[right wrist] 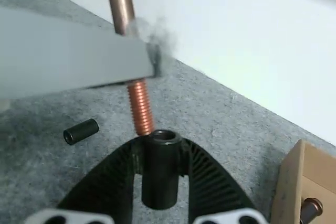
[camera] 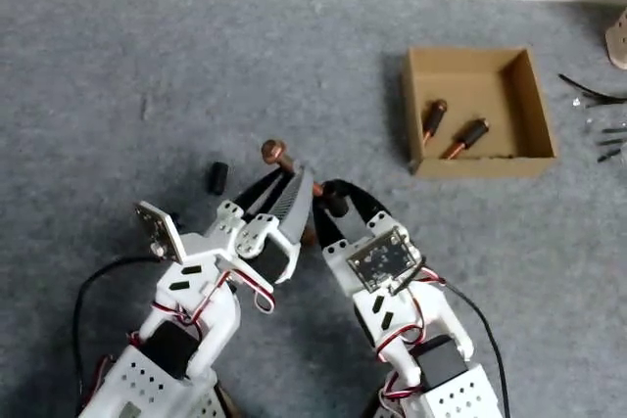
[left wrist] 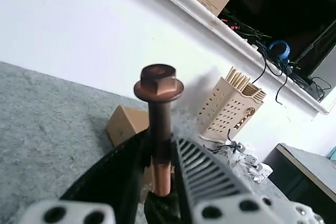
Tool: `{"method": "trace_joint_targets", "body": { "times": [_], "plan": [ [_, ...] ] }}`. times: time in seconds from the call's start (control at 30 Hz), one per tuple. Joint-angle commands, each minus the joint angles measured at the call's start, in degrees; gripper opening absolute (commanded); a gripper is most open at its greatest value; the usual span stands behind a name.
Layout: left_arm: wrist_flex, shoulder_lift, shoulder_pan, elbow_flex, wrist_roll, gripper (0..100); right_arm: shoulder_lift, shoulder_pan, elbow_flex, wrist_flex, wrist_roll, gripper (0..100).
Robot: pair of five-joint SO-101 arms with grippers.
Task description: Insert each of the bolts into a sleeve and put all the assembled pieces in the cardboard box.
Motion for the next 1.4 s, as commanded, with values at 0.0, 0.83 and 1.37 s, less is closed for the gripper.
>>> {"method": "trace_joint_targets", "body": {
  "times": [0.0,0.83,1.37],
  "plan": [
    [0.09,-1.10,1.27,1.45,-0.35,1,-0.57,-0.31,6.90,2.07,-0.79,0.5],
    [0.09,-0.48,0.13,1.45,-0.35,1,-0.66,-2.07,4.88,5.76,2.46,0.5],
    [6.07,-0.48,1.19,1.45,-0.44,1,-0.66,-4.62,4.88,5.49,2.46,0.5]
  ]
}}
